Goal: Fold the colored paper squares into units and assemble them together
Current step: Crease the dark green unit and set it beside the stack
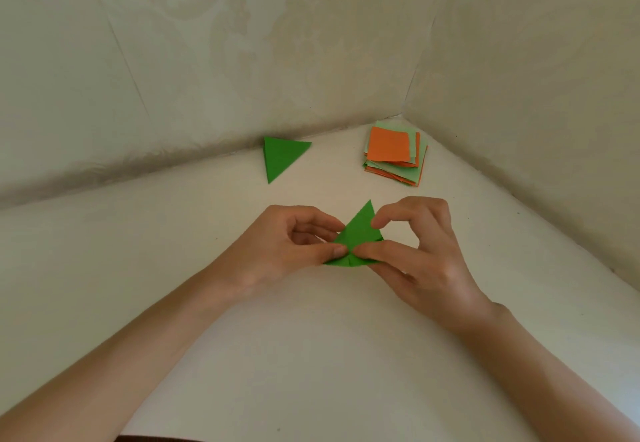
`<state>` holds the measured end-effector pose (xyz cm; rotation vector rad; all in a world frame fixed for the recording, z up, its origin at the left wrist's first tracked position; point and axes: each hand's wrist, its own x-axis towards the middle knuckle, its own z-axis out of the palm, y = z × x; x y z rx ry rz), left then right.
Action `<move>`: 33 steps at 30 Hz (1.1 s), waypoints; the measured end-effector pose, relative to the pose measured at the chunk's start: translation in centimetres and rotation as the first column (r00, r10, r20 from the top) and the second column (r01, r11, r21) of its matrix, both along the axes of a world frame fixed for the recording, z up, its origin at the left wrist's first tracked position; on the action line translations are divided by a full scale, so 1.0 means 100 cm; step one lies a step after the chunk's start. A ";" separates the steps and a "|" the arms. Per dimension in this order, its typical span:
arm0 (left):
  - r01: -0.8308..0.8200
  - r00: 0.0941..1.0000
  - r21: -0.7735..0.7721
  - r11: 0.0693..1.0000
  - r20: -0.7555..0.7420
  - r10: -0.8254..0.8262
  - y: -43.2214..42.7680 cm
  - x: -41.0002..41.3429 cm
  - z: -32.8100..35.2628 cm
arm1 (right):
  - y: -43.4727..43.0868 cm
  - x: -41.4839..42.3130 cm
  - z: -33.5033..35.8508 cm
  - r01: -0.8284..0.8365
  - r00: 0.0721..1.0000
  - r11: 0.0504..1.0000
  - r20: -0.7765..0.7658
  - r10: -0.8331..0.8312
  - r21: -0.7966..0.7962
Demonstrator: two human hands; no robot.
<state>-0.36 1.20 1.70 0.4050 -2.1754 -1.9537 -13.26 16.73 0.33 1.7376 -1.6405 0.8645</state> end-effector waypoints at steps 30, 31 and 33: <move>-0.045 0.995 0.298 0.954 -0.074 0.070 -0.003 0.000 0.008 | -0.004 0.010 -0.001 -0.047 0.951 0.985 0.310 -0.007 0.166; -0.044 0.994 0.283 0.958 -0.080 0.069 -0.002 0.000 0.008 | -0.005 0.010 -0.001 -0.030 0.934 0.986 0.356 -0.032 0.167; -0.044 0.994 0.254 0.966 -0.088 0.068 -0.002 0.002 0.007 | -0.006 0.012 0.000 0.001 0.885 0.985 0.459 -0.082 0.175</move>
